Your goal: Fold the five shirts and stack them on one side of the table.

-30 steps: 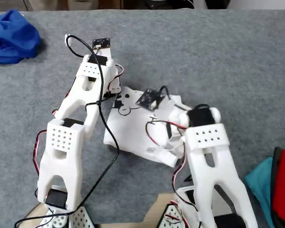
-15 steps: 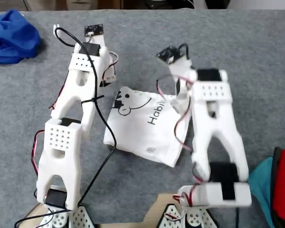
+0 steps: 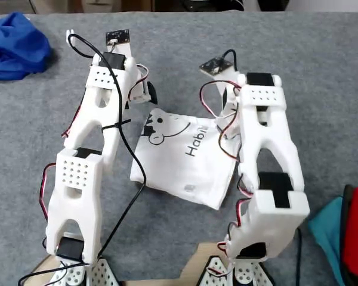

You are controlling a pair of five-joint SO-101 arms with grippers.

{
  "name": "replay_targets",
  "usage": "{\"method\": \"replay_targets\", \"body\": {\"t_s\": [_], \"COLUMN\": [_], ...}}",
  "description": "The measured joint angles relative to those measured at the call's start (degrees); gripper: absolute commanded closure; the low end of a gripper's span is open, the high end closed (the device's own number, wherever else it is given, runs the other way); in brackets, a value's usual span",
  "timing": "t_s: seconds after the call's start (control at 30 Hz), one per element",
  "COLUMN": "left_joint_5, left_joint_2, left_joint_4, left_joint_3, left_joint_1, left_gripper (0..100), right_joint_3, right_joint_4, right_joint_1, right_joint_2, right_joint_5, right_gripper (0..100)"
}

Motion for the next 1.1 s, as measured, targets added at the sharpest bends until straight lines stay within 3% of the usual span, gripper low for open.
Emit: {"method": "replay_targets", "body": {"t_s": [0.33, 0.53, 1.1], "left_joint_5": [-0.1, -0.1, -0.1], "left_joint_2": [1.4, 1.6, 1.6], "left_joint_4": [0.0, 0.0, 0.0], "left_joint_3": [0.0, 0.0, 0.0], "left_joint_1": [1.9, 2.5, 2.5], "left_gripper": [64, 64, 64], "right_joint_3": [0.0, -0.1, -10.4], "right_joint_4": [-4.7, -5.3, -3.0], "right_joint_1": [0.0, 0.7, 0.7], "right_joint_2": [8.4, 8.5, 8.6], "right_joint_5": [0.0, 0.0, 0.0], "right_gripper": [84.4, 99.5, 97.6]}}
